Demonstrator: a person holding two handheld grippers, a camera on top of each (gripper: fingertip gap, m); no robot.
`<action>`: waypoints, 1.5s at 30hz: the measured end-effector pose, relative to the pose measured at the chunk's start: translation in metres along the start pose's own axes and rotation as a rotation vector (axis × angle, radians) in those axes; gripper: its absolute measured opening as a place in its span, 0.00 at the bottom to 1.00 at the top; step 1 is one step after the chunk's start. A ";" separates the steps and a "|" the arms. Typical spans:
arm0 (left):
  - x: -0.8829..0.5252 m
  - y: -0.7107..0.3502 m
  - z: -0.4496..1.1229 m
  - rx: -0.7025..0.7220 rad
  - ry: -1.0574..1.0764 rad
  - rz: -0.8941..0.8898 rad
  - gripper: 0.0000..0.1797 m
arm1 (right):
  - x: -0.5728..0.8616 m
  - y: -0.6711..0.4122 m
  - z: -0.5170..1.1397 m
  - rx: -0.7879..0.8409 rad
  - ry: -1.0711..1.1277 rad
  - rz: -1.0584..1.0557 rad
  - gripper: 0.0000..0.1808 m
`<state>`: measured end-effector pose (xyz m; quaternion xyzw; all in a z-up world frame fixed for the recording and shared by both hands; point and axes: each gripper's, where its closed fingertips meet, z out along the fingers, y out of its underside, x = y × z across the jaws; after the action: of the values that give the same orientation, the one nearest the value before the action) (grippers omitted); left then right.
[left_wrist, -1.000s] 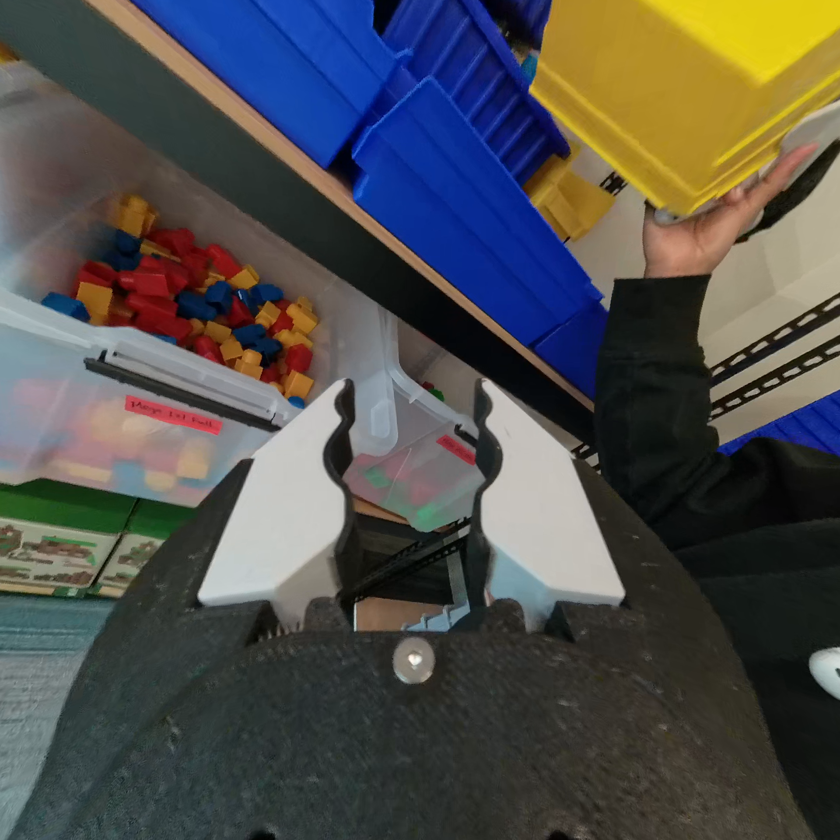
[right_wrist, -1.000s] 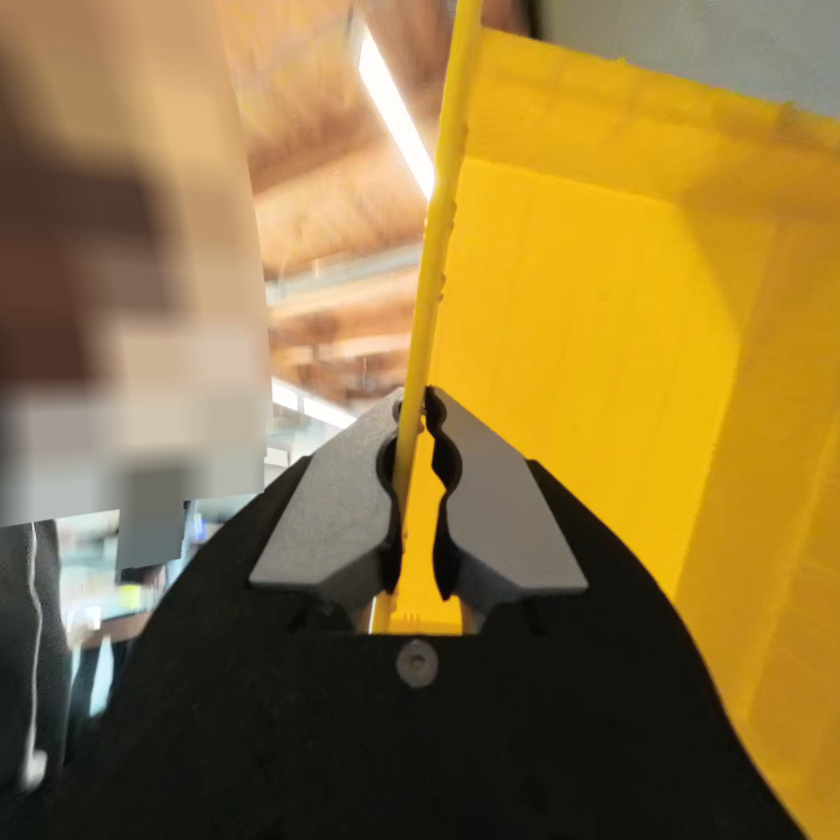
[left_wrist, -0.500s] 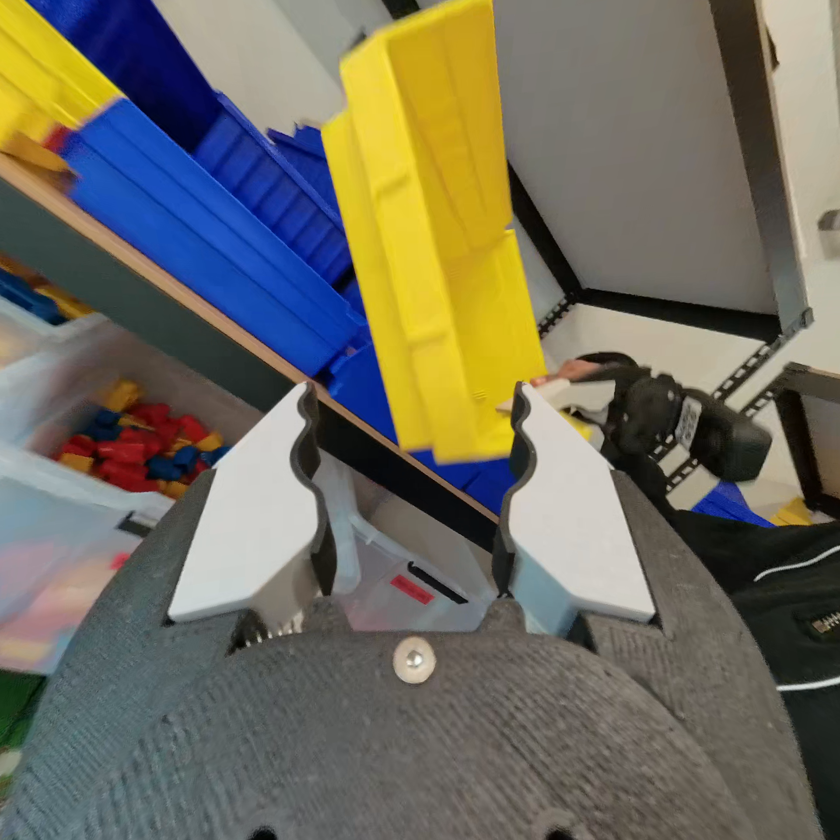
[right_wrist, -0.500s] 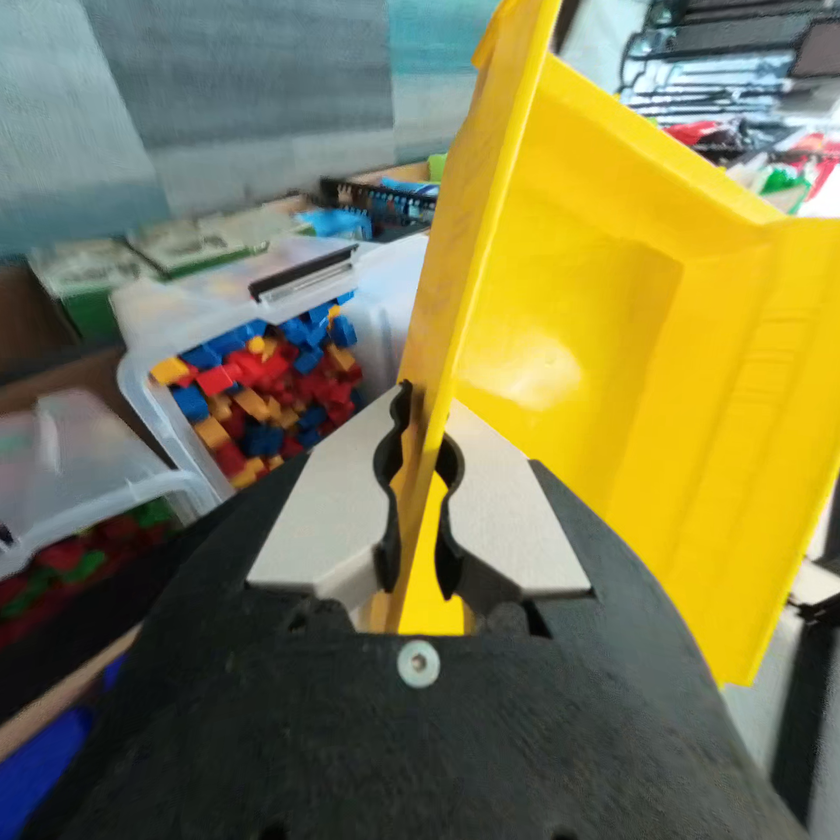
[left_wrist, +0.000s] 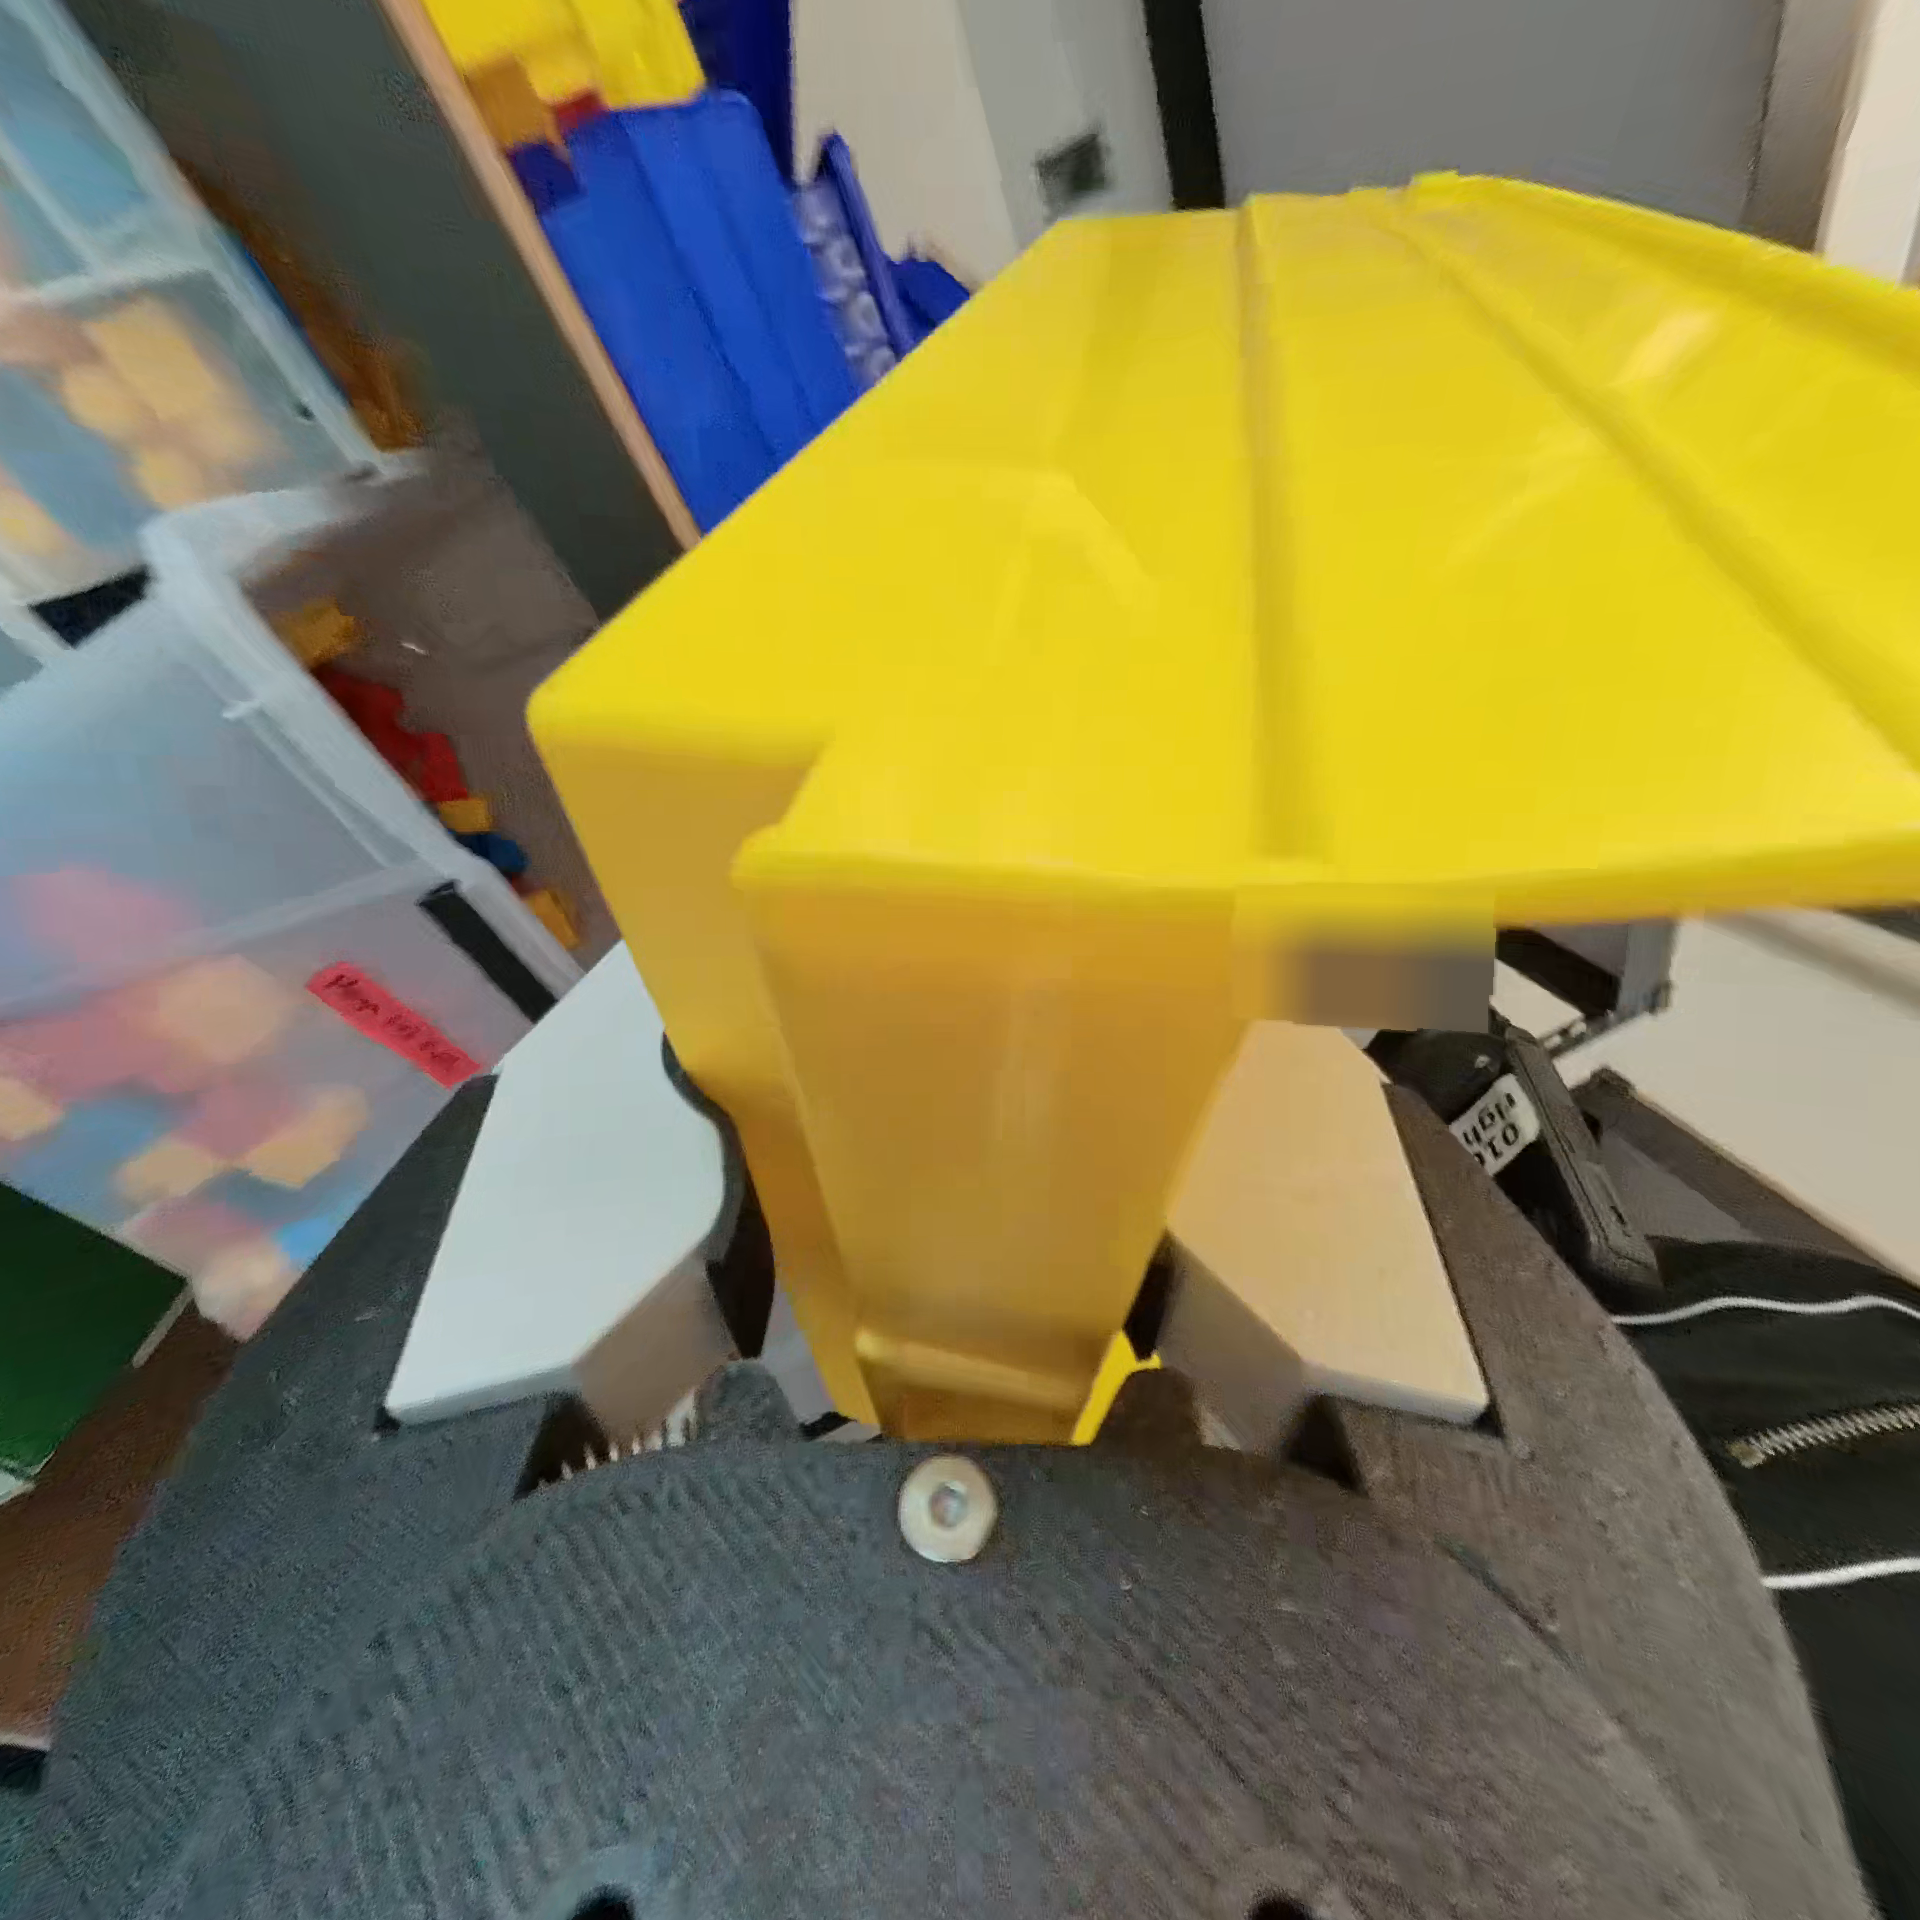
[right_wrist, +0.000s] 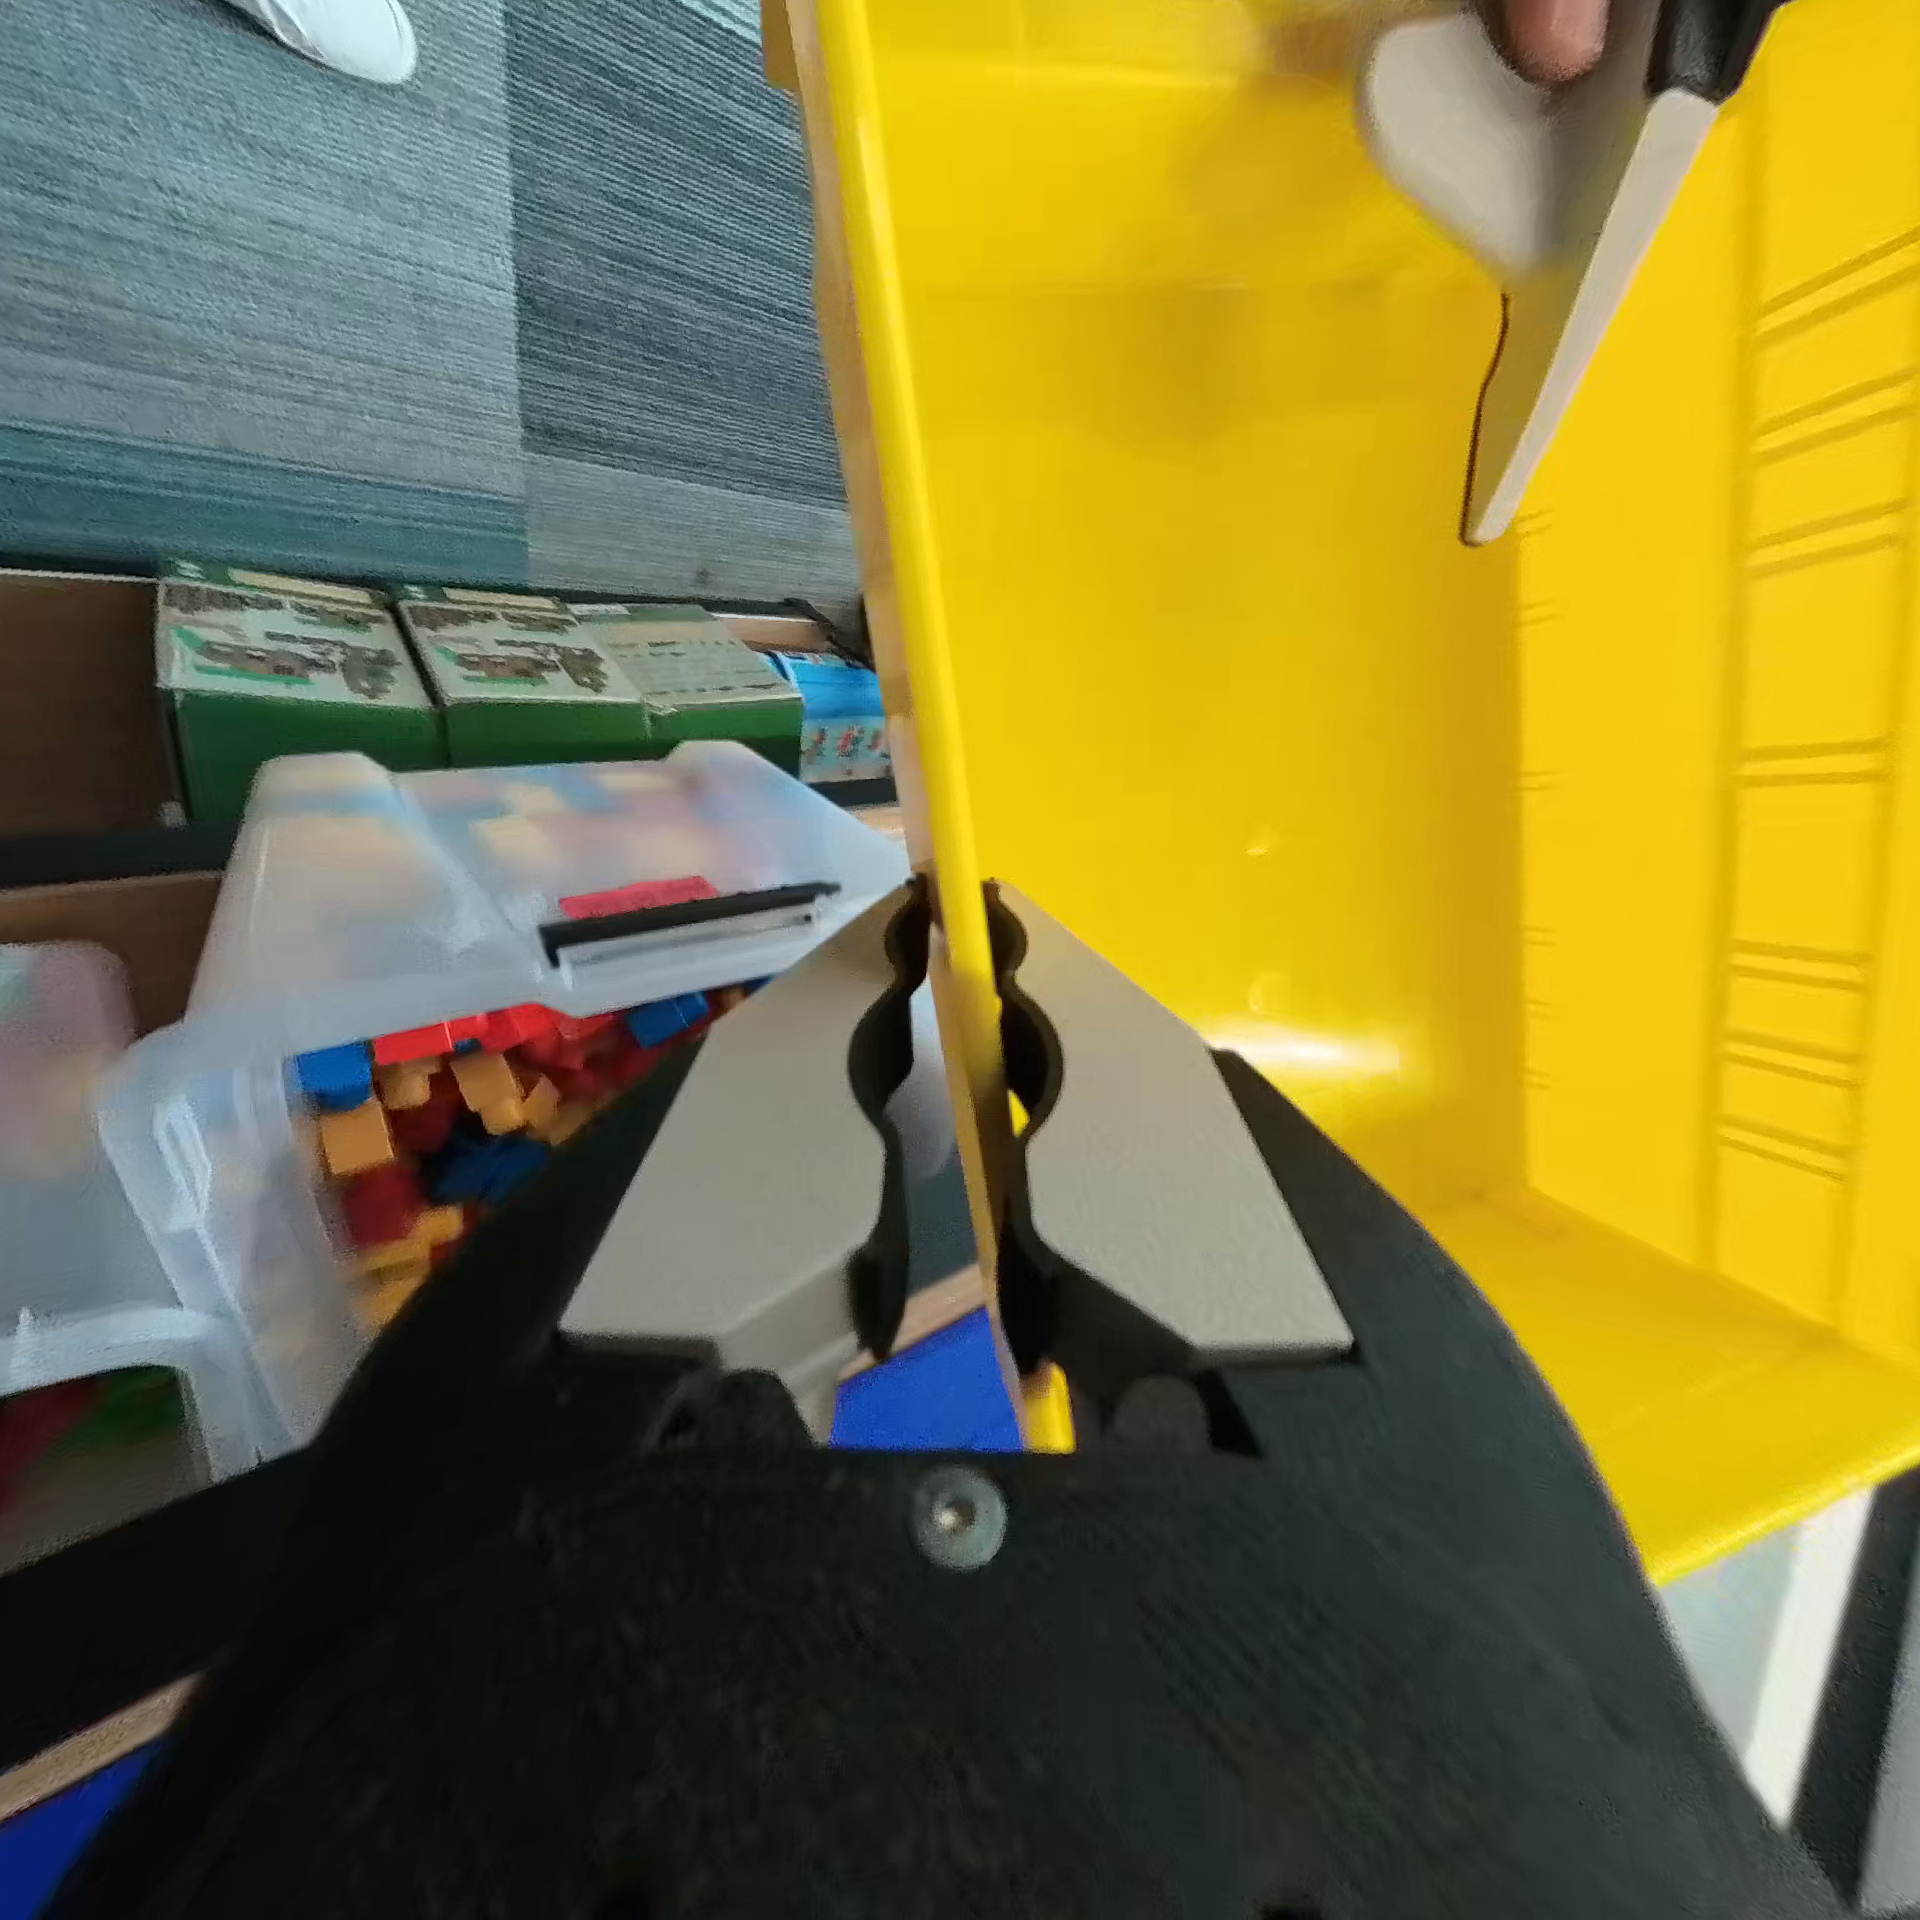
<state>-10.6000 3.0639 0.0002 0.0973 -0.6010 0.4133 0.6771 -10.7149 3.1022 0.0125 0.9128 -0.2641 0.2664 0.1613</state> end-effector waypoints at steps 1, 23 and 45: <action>-0.010 -0.002 -0.005 0.003 -0.027 -0.019 0.44 | 0.002 -0.002 0.009 0.005 -0.016 0.009 0.05; -0.152 -0.058 -0.106 0.058 -0.325 -0.395 0.44 | 0.118 0.192 -0.004 0.137 0.362 1.370 0.27; -0.175 -0.058 -0.020 0.220 -0.317 -0.413 0.43 | -0.023 0.428 0.110 -0.447 -0.390 1.581 0.61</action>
<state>-10.5343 2.9619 -0.1403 0.3538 -0.6184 0.3090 0.6300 -10.9305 2.7177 -0.0239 0.4355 -0.8949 0.0799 0.0556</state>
